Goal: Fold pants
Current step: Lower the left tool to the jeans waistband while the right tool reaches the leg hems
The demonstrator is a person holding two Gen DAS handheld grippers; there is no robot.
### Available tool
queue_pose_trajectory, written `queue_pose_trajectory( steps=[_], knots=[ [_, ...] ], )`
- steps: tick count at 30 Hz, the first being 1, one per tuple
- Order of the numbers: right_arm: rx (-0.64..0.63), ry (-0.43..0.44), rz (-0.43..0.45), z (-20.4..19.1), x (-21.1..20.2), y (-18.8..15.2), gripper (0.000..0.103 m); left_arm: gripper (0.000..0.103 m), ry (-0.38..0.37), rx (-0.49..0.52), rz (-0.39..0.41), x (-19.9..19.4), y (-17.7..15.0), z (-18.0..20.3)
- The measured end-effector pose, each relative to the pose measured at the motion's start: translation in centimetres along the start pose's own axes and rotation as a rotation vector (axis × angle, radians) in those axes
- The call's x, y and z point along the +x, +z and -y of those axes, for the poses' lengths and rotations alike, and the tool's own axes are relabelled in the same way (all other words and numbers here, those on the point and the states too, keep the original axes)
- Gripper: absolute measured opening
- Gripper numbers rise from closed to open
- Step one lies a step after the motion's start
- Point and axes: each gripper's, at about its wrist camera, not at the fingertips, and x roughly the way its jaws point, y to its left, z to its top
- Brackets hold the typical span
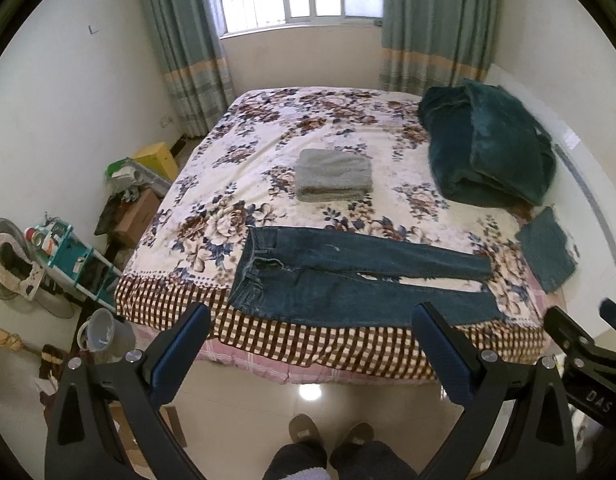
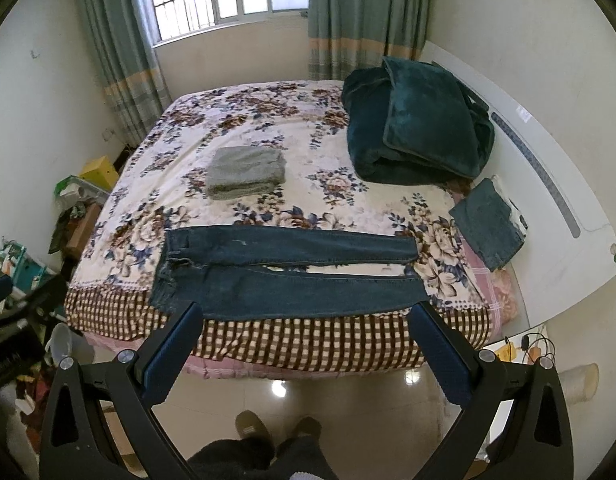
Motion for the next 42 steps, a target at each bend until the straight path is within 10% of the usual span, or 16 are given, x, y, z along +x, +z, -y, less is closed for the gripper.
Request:
queue_pose_trajectory(
  steps=[7, 25, 36, 42],
  knots=[
    [0.078, -0.022, -0.056, 3.7, 9.2, 2.9, 0.103, 0.103, 0.117, -0.020, -0.053, 9.9, 3.1, 2.9],
    [0.427, -0.135, -0.414, 15.8, 55.5, 14.2, 0.103, 0.103, 0.157, -0.043, -0.471, 48.5, 10.3, 9.6],
    [0.697, -0.208, -0.642, 21.2, 77.6, 11.4, 0.103, 0.103, 0.167, -0.269, -0.721, 71.0, 11.5, 8.1],
    [0.855, -0.239, -0.701, 24.7, 83.8, 9.3, 0.103, 0.103, 0.223, -0.397, -0.796, 75.2, 10.0, 5.6]
  ],
)
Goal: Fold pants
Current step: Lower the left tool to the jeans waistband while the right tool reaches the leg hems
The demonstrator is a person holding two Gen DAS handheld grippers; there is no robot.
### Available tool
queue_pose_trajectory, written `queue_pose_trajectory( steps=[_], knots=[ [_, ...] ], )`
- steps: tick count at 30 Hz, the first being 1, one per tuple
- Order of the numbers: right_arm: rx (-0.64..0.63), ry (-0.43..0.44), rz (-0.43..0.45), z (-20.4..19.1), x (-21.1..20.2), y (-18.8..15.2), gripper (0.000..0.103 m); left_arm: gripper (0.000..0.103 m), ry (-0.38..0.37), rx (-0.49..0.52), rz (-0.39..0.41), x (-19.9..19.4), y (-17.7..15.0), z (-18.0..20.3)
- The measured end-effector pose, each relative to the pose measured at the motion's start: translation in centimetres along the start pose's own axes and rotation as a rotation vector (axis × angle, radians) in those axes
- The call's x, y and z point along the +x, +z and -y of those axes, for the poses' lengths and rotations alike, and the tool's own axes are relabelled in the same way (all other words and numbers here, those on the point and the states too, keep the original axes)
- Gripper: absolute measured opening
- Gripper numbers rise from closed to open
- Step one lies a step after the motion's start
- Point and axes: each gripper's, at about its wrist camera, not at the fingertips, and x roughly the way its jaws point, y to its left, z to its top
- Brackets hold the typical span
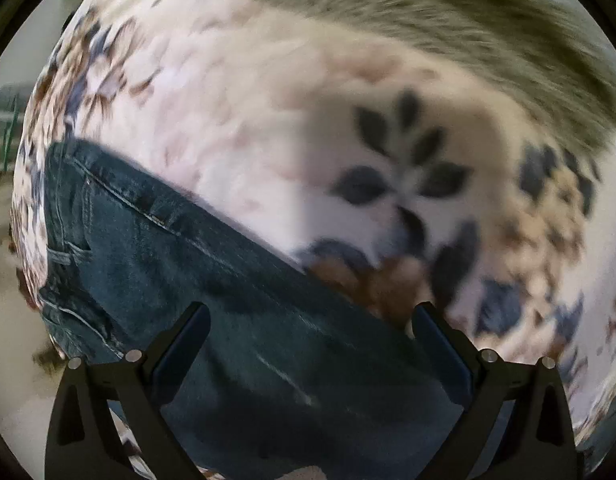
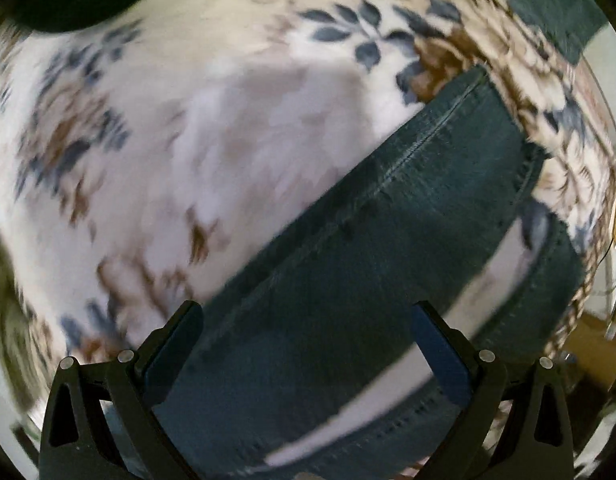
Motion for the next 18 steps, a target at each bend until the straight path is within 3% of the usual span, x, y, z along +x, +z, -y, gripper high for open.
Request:
queue_pose_trajectory(
  steps=[7, 10, 14, 16, 17, 18],
  knots=[
    [0.112, -0.037, -0.049, 0.2, 4.0, 3.0, 0.103, 0.101, 0.007, -0.150, -0.010, 1.1, 1.3, -3.4],
    [0.137, -0.034, -0.061, 0.2, 5.0, 3.5, 0.102, 0.072, -0.021, -0.206, 0.022, 0.2, 1.5, -4.8],
    [0.151, -0.049, -0.055, 0.6, 5.6, 3.8, 0.078, 0.027, -0.032, -0.228, 0.057, -1.3, 1.3, -6.2],
    [0.156, -0.039, -0.059, 0.8, 5.3, 3.7, 0.064, 0.017, -0.061, -0.228, 0.078, -2.0, 0.9, -7.3],
    [0.155, -0.024, -0.064, 0.9, 5.2, 3.7, 0.046, 0.013, -0.087, -0.232, 0.096, -2.7, 0.4, -7.8],
    [0.151, -0.012, -0.071, 0.9, 5.2, 3.6, 0.038, 0.012, -0.103, -0.231, 0.111, -3.3, -0.1, -8.3]
  ],
)
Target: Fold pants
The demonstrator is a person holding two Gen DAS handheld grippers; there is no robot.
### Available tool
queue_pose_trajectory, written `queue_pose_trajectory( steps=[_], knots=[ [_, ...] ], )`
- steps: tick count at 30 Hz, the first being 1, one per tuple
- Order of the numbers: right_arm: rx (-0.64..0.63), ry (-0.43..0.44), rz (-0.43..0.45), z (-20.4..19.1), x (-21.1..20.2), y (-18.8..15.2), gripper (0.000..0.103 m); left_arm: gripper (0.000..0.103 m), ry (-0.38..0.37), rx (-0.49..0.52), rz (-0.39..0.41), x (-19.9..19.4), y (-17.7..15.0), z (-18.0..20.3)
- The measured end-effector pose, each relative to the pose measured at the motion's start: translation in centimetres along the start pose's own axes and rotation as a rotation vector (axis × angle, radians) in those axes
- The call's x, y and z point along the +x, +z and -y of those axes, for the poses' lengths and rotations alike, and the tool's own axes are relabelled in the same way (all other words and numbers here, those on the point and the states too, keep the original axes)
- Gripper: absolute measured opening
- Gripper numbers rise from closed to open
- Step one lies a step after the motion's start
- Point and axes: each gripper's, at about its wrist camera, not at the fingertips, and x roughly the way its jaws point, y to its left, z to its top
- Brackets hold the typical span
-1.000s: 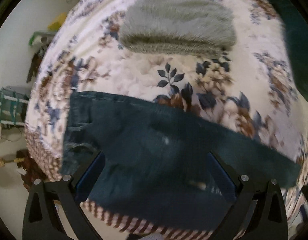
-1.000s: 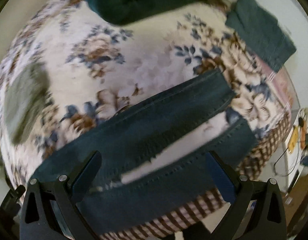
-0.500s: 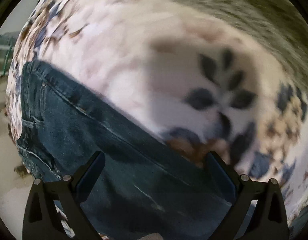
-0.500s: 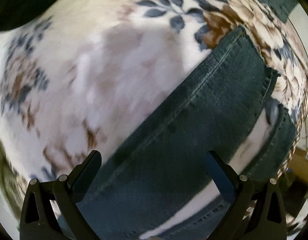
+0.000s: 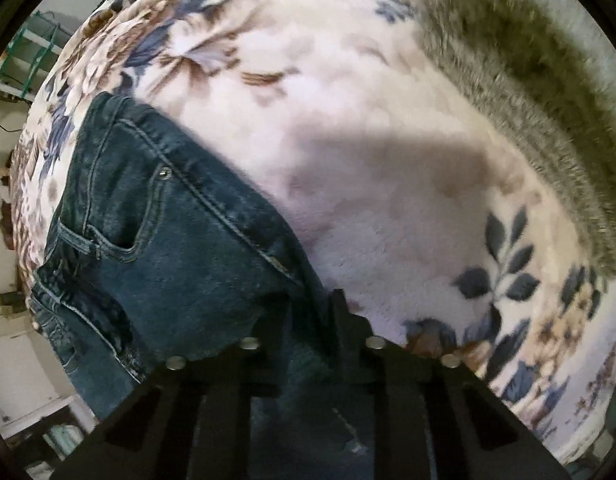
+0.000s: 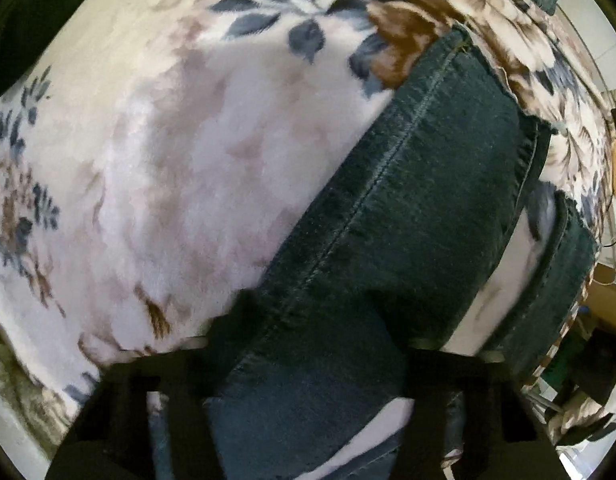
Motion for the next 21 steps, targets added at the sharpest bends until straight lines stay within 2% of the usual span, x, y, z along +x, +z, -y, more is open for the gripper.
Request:
queue_pose_trajectory(
  steps=[1, 2, 5, 9, 12, 13, 15, 17, 21],
  knots=[
    [-0.001, 0.015, -0.004, 0.2, 0.0, -0.1, 0.023, 0.010, -0.015, 0.004, 0.010, -0.5, -0.3, -0.8],
    [-0.002, 0.030, -0.006, 0.3, -0.2, -0.4, 0.015, 0.009, -0.028, 0.007, 0.019, -1.0, -0.6, -1.3],
    [-0.027, 0.073, 0.014, 1.1, -1.0, -1.1, 0.009, 0.007, -0.078, 0.008, 0.050, -4.0, -2.0, -2.4],
    [-0.078, 0.136, 0.058, 2.9, -3.0, -3.0, 0.008, 0.007, -0.150, 0.010, 0.089, -8.6, -4.3, -5.1],
    [-0.116, 0.170, 0.090, 4.9, -4.8, -4.8, 0.008, 0.007, -0.198, 0.005, 0.118, -12.2, -7.3, -7.9],
    [-0.125, 0.179, 0.099, 5.6, -5.3, -5.4, 0.008, 0.007, -0.206, 0.006, 0.127, -10.5, -7.4, -9.8],
    [-0.144, 0.191, 0.118, 7.4, -7.2, -7.8, 0.008, 0.007, -0.226, -0.001, 0.139, -11.9, -10.2, -11.7],
    [-0.163, 0.193, 0.126, 10.1, -9.3, -9.5, 0.008, 0.007, -0.232, -0.008, 0.141, -10.8, -10.7, -13.8],
    [-0.204, 0.169, 0.114, 15.4, -9.4, -11.9, 0.008, 0.007, -0.201, -0.029, 0.113, -8.9, -15.1, -18.4]
  ],
)
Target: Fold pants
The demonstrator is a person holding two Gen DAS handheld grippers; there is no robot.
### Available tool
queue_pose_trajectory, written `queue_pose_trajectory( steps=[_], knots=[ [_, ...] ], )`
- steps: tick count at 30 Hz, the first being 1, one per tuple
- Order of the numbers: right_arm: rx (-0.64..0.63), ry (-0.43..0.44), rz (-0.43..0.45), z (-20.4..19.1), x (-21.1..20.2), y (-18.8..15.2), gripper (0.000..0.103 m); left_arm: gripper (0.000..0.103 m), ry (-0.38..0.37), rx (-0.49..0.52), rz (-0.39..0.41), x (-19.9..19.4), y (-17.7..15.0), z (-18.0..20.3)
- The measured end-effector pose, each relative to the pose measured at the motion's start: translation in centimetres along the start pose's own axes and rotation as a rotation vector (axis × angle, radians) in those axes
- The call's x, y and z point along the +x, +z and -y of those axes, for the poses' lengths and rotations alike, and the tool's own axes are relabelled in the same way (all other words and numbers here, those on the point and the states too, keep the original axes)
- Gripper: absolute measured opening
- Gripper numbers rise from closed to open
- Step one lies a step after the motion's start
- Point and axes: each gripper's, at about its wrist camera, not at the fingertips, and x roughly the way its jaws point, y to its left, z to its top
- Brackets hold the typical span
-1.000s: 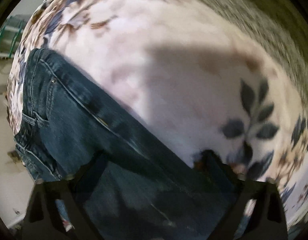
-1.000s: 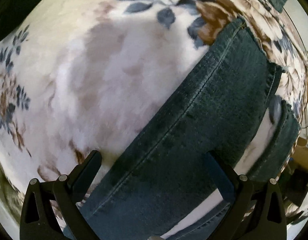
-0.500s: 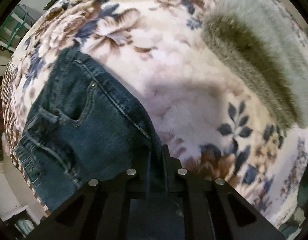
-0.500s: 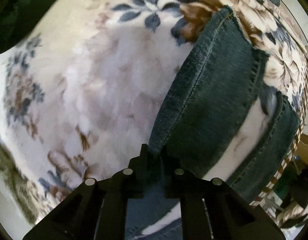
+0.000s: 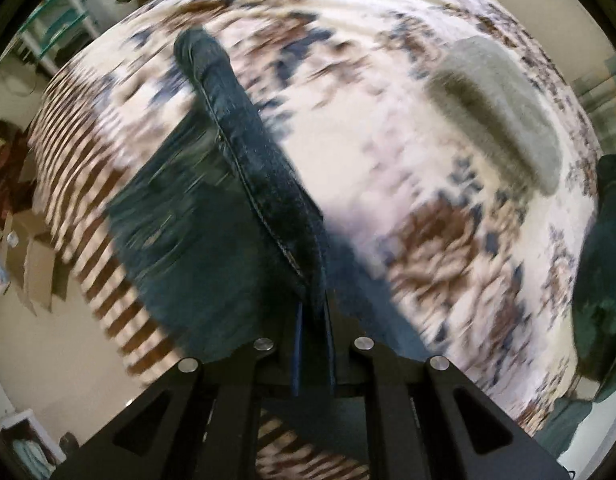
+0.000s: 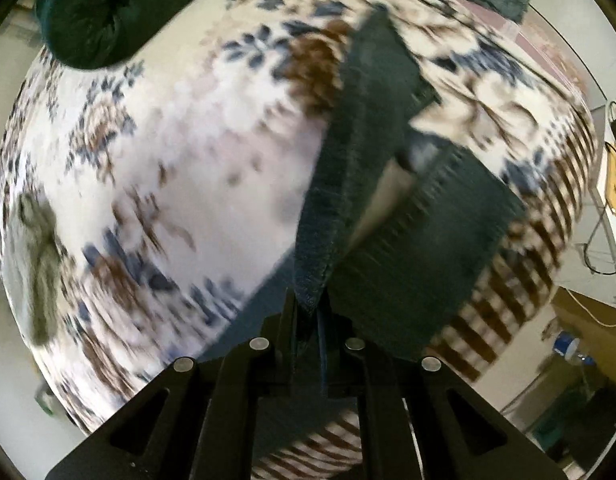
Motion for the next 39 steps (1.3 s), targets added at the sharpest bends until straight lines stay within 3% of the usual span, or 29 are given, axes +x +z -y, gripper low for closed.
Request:
queue_pose_trajectory(
  steps=[7, 12, 15, 18, 20, 23, 27, 32, 33, 35, 39],
  knots=[
    [-0.052, -0.063, -0.049, 5.6, 3.9, -3.4, 0.008, 0.008, 0.081, -0.041, -0.081, 6.4, -5.8, -5.5],
    [-0.094, -0.058, -0.092, 7.4, 6.6, -3.7, 0.010, 0.012, 0.110, -0.047, -0.042, 7.8, -6.6, -5.3],
    [-0.095, 0.011, -0.118, 8.8, 6.3, -3.2, 0.040, 0.014, 0.115, -0.037, -0.014, 6.8, -6.8, -4.3],
    [-0.090, 0.063, -0.083, 11.1, 4.2, -2.5, 0.057, 0.041, 0.120, 0.000, 0.011, 5.2, -7.4, -3.0],
    [-0.082, 0.061, -0.040, 12.7, 2.6, -1.9, 0.063, 0.080, 0.133, 0.036, 0.035, 4.2, -7.8, -2.0],
    [-0.016, 0.074, 0.041, 15.1, 0.4, -0.1, 0.070, 0.083, 0.146, 0.121, 0.070, 3.4, -8.7, 1.1],
    [0.096, 0.040, 0.088, 18.1, 0.8, 3.2, 0.070, 0.083, 0.129, 0.250, 0.047, 5.1, -10.3, 5.4],
    [0.262, 0.052, 0.060, 21.6, 4.0, 6.2, 0.067, 0.083, 0.139, 0.424, 0.041, 7.3, -12.9, 10.8],
    [0.286, 0.067, 0.052, 22.1, 4.7, 6.6, 0.046, 0.083, 0.147, 0.449, 0.038, 7.7, -13.4, 11.4],
    [0.266, 0.078, 0.061, 21.9, 5.0, 7.0, 0.013, 0.083, 0.153, 0.475, 0.029, 8.2, -13.8, 12.0],
    [0.099, -0.022, 0.152, 19.6, 3.2, 6.7, 0.011, 0.083, 0.176, 0.482, 0.035, 8.1, -14.0, 11.8]
  ],
)
